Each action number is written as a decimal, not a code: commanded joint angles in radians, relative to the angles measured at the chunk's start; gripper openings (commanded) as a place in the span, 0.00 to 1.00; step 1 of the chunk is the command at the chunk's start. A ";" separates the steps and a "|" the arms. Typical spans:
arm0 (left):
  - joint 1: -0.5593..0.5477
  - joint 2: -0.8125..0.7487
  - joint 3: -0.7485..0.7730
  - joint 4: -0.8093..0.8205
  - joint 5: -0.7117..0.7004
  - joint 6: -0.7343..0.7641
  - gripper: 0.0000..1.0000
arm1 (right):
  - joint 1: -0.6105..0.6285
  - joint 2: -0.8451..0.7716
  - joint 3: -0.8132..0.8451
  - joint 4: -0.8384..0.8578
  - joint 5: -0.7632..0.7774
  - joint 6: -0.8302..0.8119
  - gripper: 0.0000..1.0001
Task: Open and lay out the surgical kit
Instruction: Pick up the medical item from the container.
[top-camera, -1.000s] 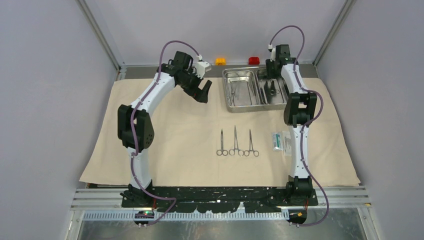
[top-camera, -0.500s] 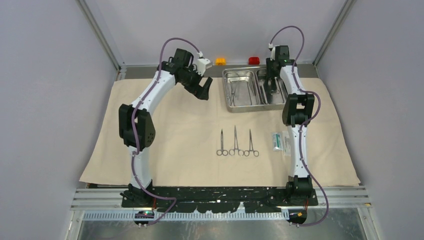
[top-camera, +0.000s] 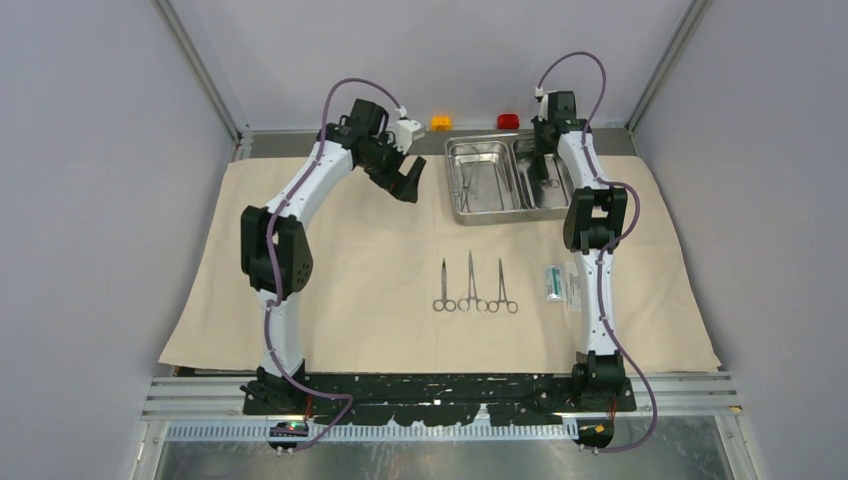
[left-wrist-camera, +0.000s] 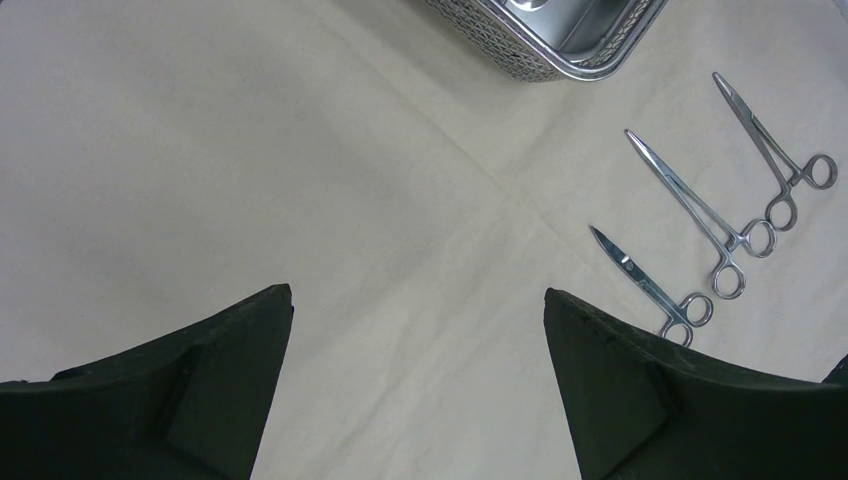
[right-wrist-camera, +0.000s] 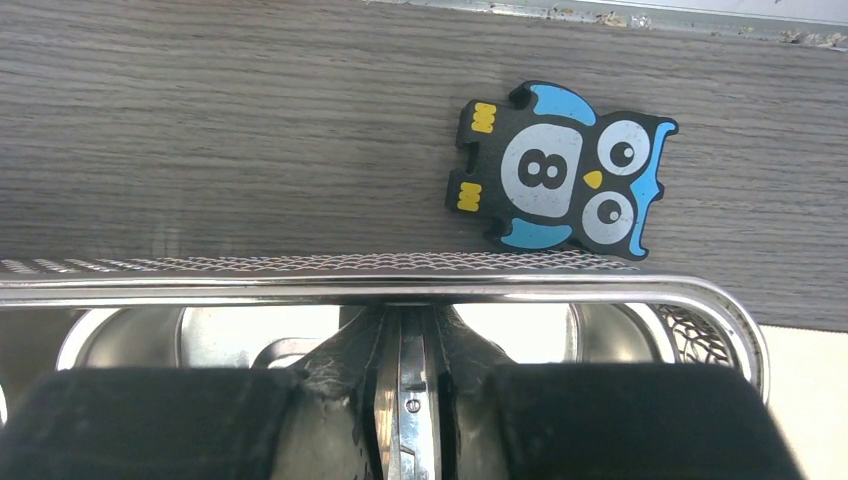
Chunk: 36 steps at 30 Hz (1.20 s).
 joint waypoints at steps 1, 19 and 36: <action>-0.006 -0.008 0.029 -0.010 0.028 -0.004 1.00 | 0.002 -0.011 0.009 0.005 0.020 0.006 0.19; -0.006 -0.054 -0.012 0.008 0.034 -0.014 1.00 | 0.003 -0.086 0.007 0.020 0.002 0.047 0.00; -0.025 -0.042 0.025 0.018 0.033 -0.047 1.00 | 0.003 -0.284 -0.059 0.012 0.002 0.050 0.00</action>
